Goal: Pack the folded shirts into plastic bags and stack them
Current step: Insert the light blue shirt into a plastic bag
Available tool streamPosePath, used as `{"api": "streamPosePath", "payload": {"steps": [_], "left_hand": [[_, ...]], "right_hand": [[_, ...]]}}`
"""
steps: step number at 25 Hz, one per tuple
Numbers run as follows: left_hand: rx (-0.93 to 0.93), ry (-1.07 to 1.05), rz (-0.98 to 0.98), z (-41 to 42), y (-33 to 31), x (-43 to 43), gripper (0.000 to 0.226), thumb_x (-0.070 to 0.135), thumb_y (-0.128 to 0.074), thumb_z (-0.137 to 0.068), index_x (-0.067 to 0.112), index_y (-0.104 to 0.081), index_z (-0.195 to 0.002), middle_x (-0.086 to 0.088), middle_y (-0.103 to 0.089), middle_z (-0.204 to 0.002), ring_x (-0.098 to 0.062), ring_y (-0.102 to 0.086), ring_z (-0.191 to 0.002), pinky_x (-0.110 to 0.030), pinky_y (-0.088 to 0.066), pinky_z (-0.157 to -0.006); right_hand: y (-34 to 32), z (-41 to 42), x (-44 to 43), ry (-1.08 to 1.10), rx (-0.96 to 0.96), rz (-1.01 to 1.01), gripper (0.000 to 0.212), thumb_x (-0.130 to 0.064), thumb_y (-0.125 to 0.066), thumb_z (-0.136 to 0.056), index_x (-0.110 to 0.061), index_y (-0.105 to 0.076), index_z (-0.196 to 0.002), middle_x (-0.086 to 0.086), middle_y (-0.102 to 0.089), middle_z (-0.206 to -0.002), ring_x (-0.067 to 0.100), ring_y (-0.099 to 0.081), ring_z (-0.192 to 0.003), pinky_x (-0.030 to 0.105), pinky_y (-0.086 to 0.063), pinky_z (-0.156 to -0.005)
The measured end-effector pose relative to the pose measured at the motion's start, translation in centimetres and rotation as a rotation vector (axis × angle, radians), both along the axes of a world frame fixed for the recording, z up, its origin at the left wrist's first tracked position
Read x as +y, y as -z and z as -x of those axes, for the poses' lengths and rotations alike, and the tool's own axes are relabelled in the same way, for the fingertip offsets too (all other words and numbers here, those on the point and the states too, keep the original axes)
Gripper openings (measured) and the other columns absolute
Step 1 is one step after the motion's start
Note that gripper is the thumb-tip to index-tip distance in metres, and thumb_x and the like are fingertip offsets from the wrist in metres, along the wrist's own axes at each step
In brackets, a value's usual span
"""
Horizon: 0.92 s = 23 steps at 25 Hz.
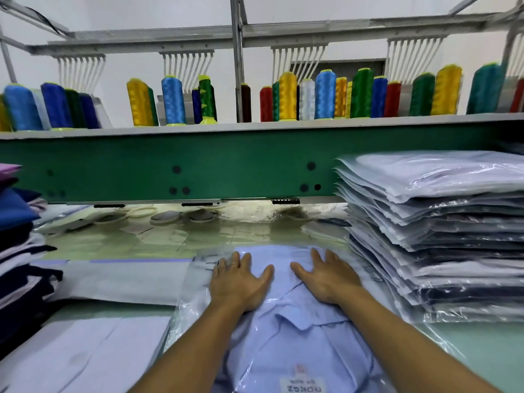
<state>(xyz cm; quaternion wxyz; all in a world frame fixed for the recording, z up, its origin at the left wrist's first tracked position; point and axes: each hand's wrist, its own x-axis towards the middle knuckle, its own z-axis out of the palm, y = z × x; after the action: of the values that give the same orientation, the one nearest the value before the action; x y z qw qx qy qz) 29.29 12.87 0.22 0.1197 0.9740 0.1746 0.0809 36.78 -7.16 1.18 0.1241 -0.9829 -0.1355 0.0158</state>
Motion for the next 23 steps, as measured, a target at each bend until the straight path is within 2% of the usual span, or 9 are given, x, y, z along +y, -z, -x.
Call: {"api": "streamPosePath", "payload": {"steps": [2,5,7,8,11,14,18,21,23], "left_hand": [[-0.027,-0.026,-0.018,1.0,0.0,0.5,0.083,0.076,-0.018,-0.091,0.028,-0.02,-0.159,-0.006,-0.017,-0.167,-0.029,-0.013,-0.153,-0.048,-0.009,-0.123],[0.013,-0.058,-0.161,3.3,-0.7,0.0,0.078,0.066,-0.017,-0.097,0.02,-0.017,-0.16,-0.011,-0.022,-0.165,-0.033,-0.019,-0.151,-0.054,-0.01,-0.122],[0.027,-0.046,-0.177,5.3,-1.3,-0.6,0.073,0.06,-0.021,-0.1,0.021,-0.011,-0.161,-0.013,-0.015,-0.167,-0.035,-0.016,-0.152,-0.056,-0.007,-0.123],[0.025,-0.021,-0.15,6.4,-1.7,-1.0,0.072,0.058,-0.025,-0.101,0.022,-0.009,-0.161,-0.013,-0.013,-0.168,-0.034,-0.015,-0.153,-0.055,-0.007,-0.123],[-0.006,0.065,-0.04,9.5,-2.3,-3.2,0.073,0.056,-0.034,-0.101,0.025,-0.007,-0.161,-0.01,-0.012,-0.168,-0.033,-0.015,-0.153,-0.055,-0.008,-0.123],[-0.029,0.107,-0.022,12.7,-2.7,-6.2,0.066,0.054,-0.032,-0.102,0.033,-0.01,-0.16,-0.001,-0.009,-0.169,-0.032,-0.012,-0.154,-0.062,-0.005,-0.121],[0.043,0.08,-0.029,16.8,-0.7,-7.7,0.06,0.054,-0.028,-0.101,0.042,-0.01,-0.157,0.007,-0.003,-0.169,-0.032,-0.004,-0.154,-0.073,-0.005,-0.113],[0.018,0.099,-0.014,19.3,1.0,-6.2,0.062,0.063,-0.025,-0.1,0.042,-0.014,-0.158,0.008,-0.003,-0.169,-0.032,0.002,-0.155,-0.06,-0.005,-0.121],[-0.022,0.098,0.036,20.4,1.3,-5.3,0.064,0.065,-0.03,-0.099,0.041,-0.019,-0.157,0.007,-0.007,-0.169,-0.031,-0.005,-0.155,-0.048,-0.01,-0.124]], "right_hand": [[-0.1,0.9,-0.5,0.022,-0.005,-0.03,0.092,-0.078,-0.017,-0.092,-0.02,-0.007,-0.162,0.01,-0.011,-0.168,0.028,-0.014,-0.154,0.042,-0.019,-0.123],[-0.9,3.3,-0.8,0.082,-0.223,0.109,0.065,-0.044,-0.024,-0.106,-0.001,-0.024,-0.155,0.023,-0.039,-0.153,0.036,-0.039,-0.14,0.044,-0.036,-0.114],[-1.8,5.4,-0.6,0.075,-0.346,0.24,0.056,-0.021,-0.031,-0.102,0.001,-0.027,-0.153,0.025,-0.045,-0.147,0.038,-0.043,-0.135,0.044,-0.042,-0.107],[-2.2,6.6,-0.5,0.058,-0.354,0.255,0.056,-0.016,-0.033,-0.099,-0.002,-0.028,-0.153,0.024,-0.045,-0.147,0.039,-0.043,-0.134,0.045,-0.041,-0.106],[-2.7,9.8,-0.2,-0.007,-0.297,0.195,0.058,-0.023,-0.039,-0.098,-0.011,-0.028,-0.153,0.022,-0.037,-0.152,0.043,-0.04,-0.135,0.046,-0.035,-0.109],[-2.6,13.8,0.5,-0.094,-0.271,0.081,0.062,-0.036,-0.046,-0.098,-0.019,-0.028,-0.154,0.014,-0.038,-0.15,0.04,-0.04,-0.135,0.046,-0.035,-0.109],[-0.4,19.0,0.6,-0.19,-0.254,-0.007,0.058,-0.043,-0.038,-0.099,-0.034,-0.026,-0.156,0.009,-0.03,-0.16,0.034,-0.035,-0.141,0.046,-0.032,-0.11],[2.0,20.9,-1.9,-0.201,-0.187,0.064,0.059,-0.061,-0.024,-0.101,-0.044,-0.015,-0.157,0.005,-0.009,-0.169,0.032,-0.008,-0.154,0.054,-0.009,-0.12],[2.2,21.3,-4.4,-0.187,-0.149,0.096,0.063,-0.068,-0.021,-0.099,-0.048,-0.009,-0.157,0.004,0.001,-0.17,0.033,0.001,-0.155,0.055,-0.003,-0.122]]}}
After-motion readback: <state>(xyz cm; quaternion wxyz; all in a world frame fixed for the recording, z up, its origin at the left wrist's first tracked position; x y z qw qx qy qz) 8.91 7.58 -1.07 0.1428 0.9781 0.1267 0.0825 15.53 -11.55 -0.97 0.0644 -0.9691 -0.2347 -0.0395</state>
